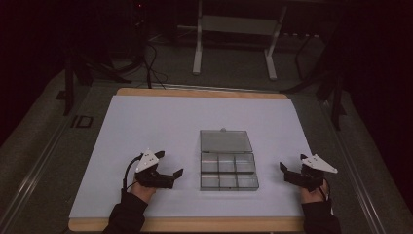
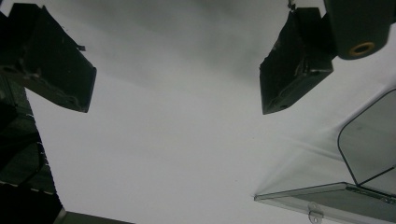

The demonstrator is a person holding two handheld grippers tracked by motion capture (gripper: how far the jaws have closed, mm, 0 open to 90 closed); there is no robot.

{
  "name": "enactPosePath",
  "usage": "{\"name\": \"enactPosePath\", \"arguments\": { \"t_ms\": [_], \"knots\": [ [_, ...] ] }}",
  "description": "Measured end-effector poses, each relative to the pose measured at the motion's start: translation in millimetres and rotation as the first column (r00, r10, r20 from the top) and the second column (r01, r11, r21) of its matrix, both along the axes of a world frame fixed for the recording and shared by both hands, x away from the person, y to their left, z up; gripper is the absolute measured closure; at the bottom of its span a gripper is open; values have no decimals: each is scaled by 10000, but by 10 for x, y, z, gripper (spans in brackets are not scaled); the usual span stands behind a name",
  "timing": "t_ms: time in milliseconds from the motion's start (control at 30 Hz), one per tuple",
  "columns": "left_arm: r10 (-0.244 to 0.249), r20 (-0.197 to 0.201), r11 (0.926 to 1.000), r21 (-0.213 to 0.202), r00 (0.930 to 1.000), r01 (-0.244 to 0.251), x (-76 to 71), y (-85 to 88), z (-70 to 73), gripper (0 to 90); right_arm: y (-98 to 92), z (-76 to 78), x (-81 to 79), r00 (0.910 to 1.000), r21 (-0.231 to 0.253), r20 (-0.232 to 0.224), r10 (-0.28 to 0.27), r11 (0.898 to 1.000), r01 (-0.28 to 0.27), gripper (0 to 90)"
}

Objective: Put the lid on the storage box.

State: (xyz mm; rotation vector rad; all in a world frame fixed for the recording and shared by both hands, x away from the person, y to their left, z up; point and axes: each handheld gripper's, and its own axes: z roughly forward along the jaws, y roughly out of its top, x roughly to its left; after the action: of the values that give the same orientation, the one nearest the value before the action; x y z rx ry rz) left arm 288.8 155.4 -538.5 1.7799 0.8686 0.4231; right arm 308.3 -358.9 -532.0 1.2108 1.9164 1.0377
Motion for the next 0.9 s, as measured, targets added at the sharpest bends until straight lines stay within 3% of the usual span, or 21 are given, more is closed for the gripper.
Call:
{"name": "enactPosePath", "arguments": {
  "t_ms": [300, 367, 500, 633, 833, 900],
  "knots": [
    [-163, -109, 9999, -38, 9998, 162, 13, 4, 2, 5, -1, 0, -1, 10000, 11, 9, 42, 10000, -42, 107],
    [-386, -371, 9992, 11, 9986, 387, 29, 5, 7, 5, -4, 1, -2, 10000, 31, 21, 24, 10000, -24, 107],
    [-836, -1268, 9952, 401, 9884, 893, 74, -32, 7, 5, -6, 2, -1, 10000, 49, 2, 22, 10000, -22, 107],
    [-860, -1707, 9924, 719, 9816, 995, 88, -87, 32, 5, -6, 1, 2, 10000, 50, -13, 19, 10000, -19, 107],
    [-944, -2253, 9919, 623, 9697, 1111, 134, -161, 151, 5, -9, 1, 8, 10000, 116, -65, 23, 9999, -23, 107],
    [-886, -2249, 9924, 638, 9703, 1054, 158, -183, 215, 5, -10, 1, 4, 10000, 88, -38, 35, 10000, -35, 107]
  ]
}}
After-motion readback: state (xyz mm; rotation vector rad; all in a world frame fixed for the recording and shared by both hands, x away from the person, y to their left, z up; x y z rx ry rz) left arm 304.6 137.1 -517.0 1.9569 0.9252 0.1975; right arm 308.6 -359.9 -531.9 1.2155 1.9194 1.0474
